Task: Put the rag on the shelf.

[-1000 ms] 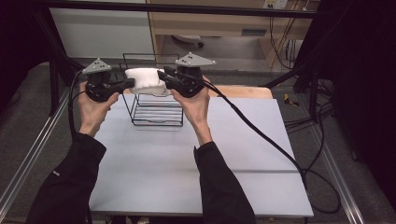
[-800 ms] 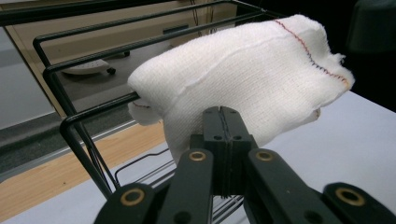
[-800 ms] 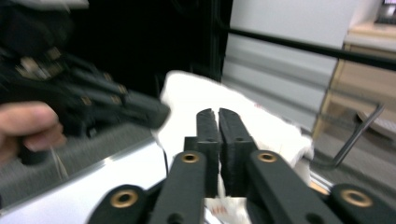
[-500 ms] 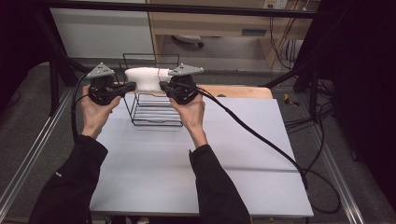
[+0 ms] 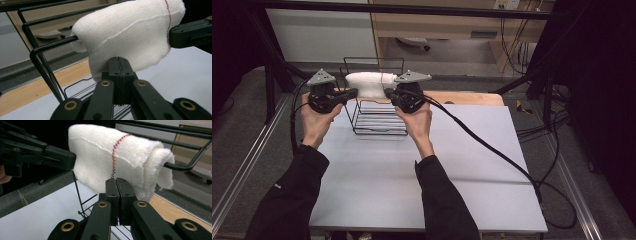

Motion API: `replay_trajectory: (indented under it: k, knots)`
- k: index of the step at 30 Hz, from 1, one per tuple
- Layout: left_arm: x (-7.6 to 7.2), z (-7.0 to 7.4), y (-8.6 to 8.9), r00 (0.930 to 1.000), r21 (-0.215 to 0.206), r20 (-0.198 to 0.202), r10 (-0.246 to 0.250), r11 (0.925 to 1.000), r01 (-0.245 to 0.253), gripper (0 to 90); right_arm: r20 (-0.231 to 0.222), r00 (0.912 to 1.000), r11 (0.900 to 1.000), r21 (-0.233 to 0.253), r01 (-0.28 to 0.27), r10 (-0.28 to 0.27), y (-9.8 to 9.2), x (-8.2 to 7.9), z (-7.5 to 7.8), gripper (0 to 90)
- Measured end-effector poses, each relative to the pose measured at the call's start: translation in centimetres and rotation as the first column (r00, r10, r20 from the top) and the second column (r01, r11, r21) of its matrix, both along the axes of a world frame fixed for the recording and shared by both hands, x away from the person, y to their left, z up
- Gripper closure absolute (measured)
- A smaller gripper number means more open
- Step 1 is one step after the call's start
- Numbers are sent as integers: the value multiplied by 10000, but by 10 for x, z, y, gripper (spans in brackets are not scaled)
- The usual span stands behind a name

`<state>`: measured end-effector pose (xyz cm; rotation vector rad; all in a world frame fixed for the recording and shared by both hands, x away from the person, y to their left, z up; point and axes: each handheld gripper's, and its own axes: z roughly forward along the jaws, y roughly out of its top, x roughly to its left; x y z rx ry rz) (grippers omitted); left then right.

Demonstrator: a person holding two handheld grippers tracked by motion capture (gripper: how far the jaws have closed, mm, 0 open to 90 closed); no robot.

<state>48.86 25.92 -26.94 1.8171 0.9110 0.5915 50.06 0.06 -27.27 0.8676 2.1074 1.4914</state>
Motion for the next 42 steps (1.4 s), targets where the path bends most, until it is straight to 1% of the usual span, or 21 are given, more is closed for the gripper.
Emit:
replay_trajectory:
  k: [4,7,10,13,15,18,20,24,26,28,30,33,35,37,40,42]
  knots:
    - [-5,3,2,10000,109,-12,-22,9999,22,863,16,9998,9997,151,-183,182,-3,-6,6,848]
    - [-9,5,3,9999,174,-115,-63,9998,65,822,74,9996,9996,78,-271,271,-7,-11,12,806]
    - [-13,4,4,9996,362,-262,-101,9993,110,753,75,9993,9993,6,-370,370,-12,-17,16,753]
    - [-18,3,6,9991,501,-423,-89,9987,110,663,-99,9993,9992,175,-368,370,-20,-21,18,689]
    - [-22,2,7,9991,526,-423,-83,9986,105,619,-192,9993,9994,184,-305,309,-26,-23,18,642]
    - [-27,-2,9,9984,523,-532,-172,9984,200,550,-358,9991,9994,260,-229,238,-37,-26,15,576]
    - [-30,-5,11,9977,481,-651,-193,9986,225,493,-500,9985,9993,294,-210,224,-45,-27,12,517]
    - [-37,-14,13,9972,345,-710,-251,9990,276,408,-731,9973,9998,185,-60,73,-62,-32,6,394]
    - [-40,-21,14,9964,457,-783,-334,9983,370,376,-826,9966,9998,185,-7,22,-71,-35,2,349]
    - [-44,-27,13,9954,673,-871,-391,9967,451,340,-963,9954,9999,159,29,-14,-80,-37,-3,300]
    - [-47,-34,14,9932,674,-1063,-485,9962,558,314,-998,9949,9997,135,185,-170,-90,-40,-8,251]
    - [-51,-46,14,9915,583,-1183,-545,9964,617,280,-1191,9924,9992,210,327,-300,-105,-44,-17,166]
    - [-53,-53,13,9902,628,-1280,-562,9959,647,253,-1302,9908,9989,234,408,-374,-115,-47,-24,150]
    - [-57,-60,13,9893,681,-1351,-558,9955,655,227,-1329,9901,9987,149,477,-453,-125,-50,-31,117]
    - [-62,-70,13,9875,616,-1485,-531,9961,628,196,-1548,9860,9979,89,645,-624,-140,-55,-43,89]
    - [-65,-77,14,9861,704,-1570,-552,9953,669,183,-1666,9836,9974,101,717,-690,-150,-58,-51,77]
